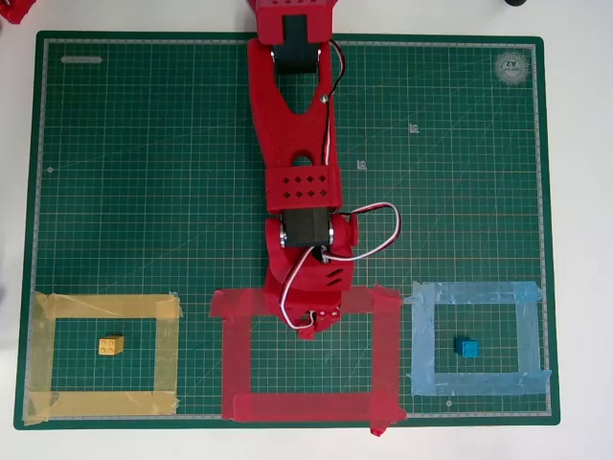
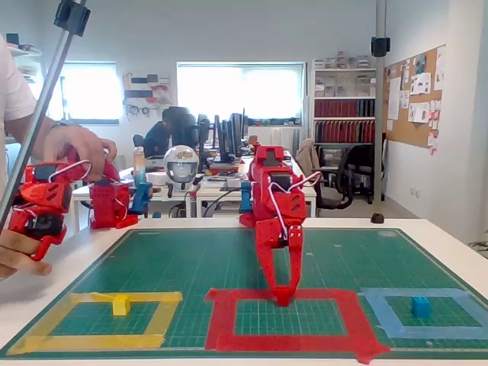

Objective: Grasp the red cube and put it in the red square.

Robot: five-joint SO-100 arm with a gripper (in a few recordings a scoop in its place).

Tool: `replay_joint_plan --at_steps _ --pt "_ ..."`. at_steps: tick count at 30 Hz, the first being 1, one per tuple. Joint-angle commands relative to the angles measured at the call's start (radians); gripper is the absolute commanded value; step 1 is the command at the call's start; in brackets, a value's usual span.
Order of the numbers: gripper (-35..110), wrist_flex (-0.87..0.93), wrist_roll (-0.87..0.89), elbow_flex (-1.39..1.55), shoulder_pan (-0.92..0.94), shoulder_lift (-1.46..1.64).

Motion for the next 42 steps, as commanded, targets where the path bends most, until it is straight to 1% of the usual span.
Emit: replay_joint_plan --at_steps 1,7,17,20,26,29,34,38,42 --pt "-2 0.021 -0.028 -0.118 0.009 0.0" --pt "-2 0.021 -0.028 -0.195 0.015 -0.054" --pt "-1 0.02 -0.041 -0.198 0.025 -0.061" --pt "4 0.02 -0.028 -0.193 0.029 -0.054" --pt "9 0.02 -0.026 -0.163 0.029 -0.018" --pt "16 0.02 -0.035 -0.137 0.023 0.002" --pt "17 0.02 -0.04 -0.103 0.018 0.025" --pt "17 0.02 -0.043 -0.003 0.012 0.101" --pt "17 0.02 -0.057 0.307 -0.006 0.382"
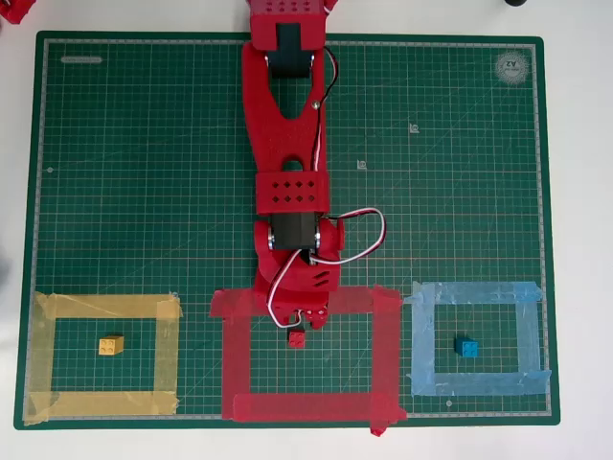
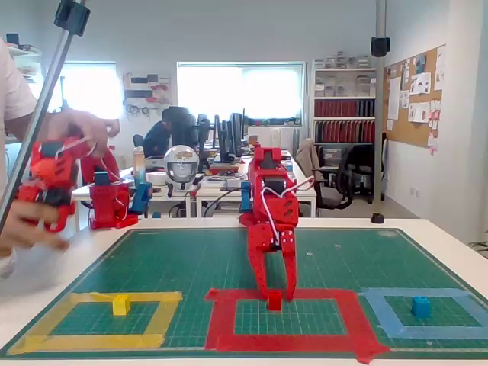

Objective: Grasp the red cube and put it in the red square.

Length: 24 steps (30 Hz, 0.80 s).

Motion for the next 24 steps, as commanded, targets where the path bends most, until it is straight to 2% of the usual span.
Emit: replay_joint_plan --at_steps 1,9,10,12,15,19,24 --pt "17 0.02 -0.025 0.308 -0.041 0.428" --pt "16 0.018 -0.026 1.034 -0.052 1.304" --pt "15 0.017 -0.028 1.131 -0.044 1.413" --pt "2 0.012 -0.028 1.35 -0.038 1.629" --pt "0 -0.021 -0.02 1.69 -0.032 1.901" --pt "-1 -0.118 0.0 2.051 -0.017 2.132" --pt "-1 -0.147 0.008 2.319 0.023 2.35"
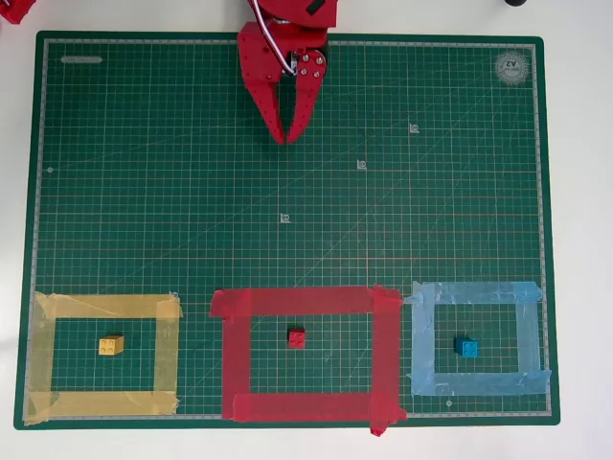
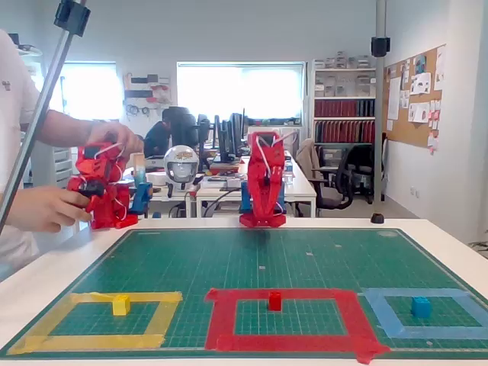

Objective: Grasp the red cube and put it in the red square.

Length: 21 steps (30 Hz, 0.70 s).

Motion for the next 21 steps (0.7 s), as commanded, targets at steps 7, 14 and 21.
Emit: replay_joint_plan --at_steps 7,14,21 --pt "-1 -0.021 0.0 0.405 0.087 0.408" --pt "-1 0.331 -0.009 0.413 0.091 0.607" --pt "-1 0.449 -0.009 0.413 0.091 0.63"
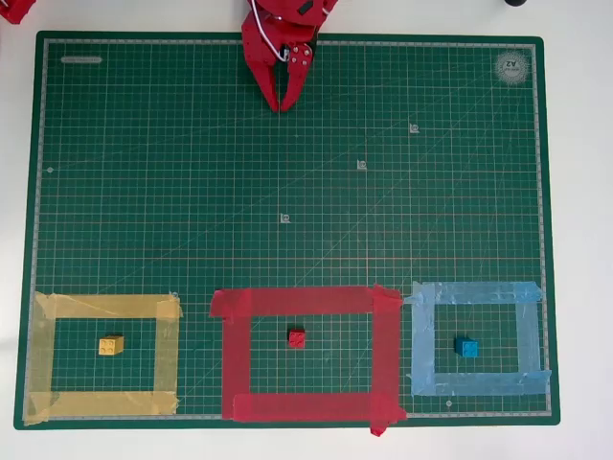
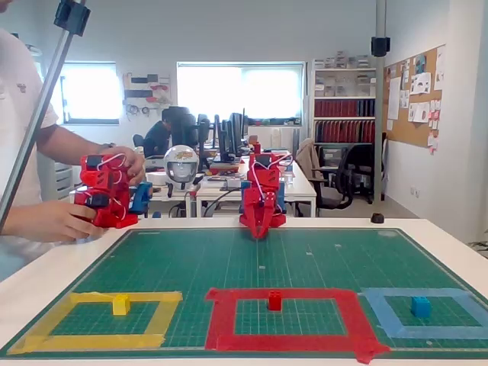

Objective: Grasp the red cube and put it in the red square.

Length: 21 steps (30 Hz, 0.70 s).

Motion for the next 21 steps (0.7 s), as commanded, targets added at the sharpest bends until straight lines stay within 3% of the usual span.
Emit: replay_joint_plan --at_steps 1,21 --pt "-1 0.051 -0.011 0.006 0.025 0.038" --pt "0 0.051 -0.003 0.006 0.025 0.038"
